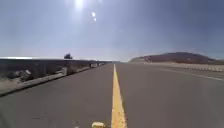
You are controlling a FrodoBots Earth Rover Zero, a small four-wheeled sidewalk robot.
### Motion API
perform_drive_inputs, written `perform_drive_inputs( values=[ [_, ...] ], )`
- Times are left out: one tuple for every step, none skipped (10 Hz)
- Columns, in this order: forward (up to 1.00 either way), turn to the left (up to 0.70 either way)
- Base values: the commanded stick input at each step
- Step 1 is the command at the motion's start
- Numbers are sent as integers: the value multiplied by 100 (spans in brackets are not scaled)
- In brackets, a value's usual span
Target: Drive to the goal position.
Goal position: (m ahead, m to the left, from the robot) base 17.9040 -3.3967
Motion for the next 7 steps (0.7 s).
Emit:
perform_drive_inputs(
  values=[
    [85, 0],
    [85, 0],
    [85, 0],
    [85, 0],
    [85, 0],
    [85, 0],
    [85, 0]
  ],
)
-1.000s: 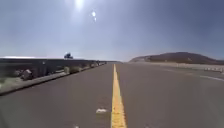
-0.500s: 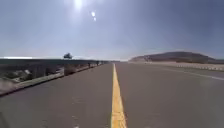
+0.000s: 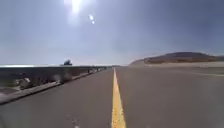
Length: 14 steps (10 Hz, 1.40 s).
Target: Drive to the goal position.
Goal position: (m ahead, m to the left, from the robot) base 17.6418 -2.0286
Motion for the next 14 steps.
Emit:
perform_drive_inputs(
  values=[
    [85, 0],
    [85, 0],
    [85, 0],
    [85, 0],
    [85, 0],
    [85, 0],
    [85, 0],
    [85, 0],
    [85, 0],
    [85, 0],
    [85, 0],
    [85, 0],
    [85, 0],
    [85, 0]
  ],
)
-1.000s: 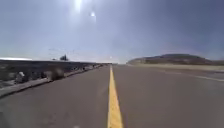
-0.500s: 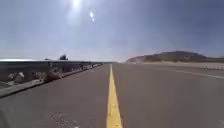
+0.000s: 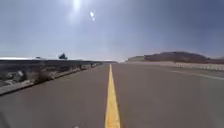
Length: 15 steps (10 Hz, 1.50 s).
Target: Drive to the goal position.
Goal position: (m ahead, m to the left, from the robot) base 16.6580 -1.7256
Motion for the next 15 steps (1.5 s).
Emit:
perform_drive_inputs(
  values=[
    [85, 0],
    [85, 0],
    [85, 0],
    [85, 0],
    [85, 0],
    [85, 0],
    [85, 0],
    [85, 0],
    [85, 0],
    [85, 0],
    [85, 0],
    [85, 0],
    [85, 0],
    [85, 0],
    [85, 0]
  ],
)
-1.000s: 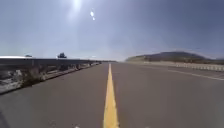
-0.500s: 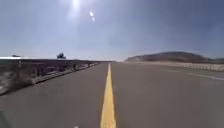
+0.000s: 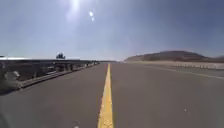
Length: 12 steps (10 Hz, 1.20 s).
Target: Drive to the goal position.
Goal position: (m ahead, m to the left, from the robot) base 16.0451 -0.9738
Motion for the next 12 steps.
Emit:
perform_drive_inputs(
  values=[
    [85, 0],
    [85, 0],
    [85, 0],
    [85, 0],
    [85, 0],
    [85, 0],
    [85, 0],
    [85, 0],
    [85, 0],
    [85, 0],
    [85, 0],
    [85, 0]
  ],
)
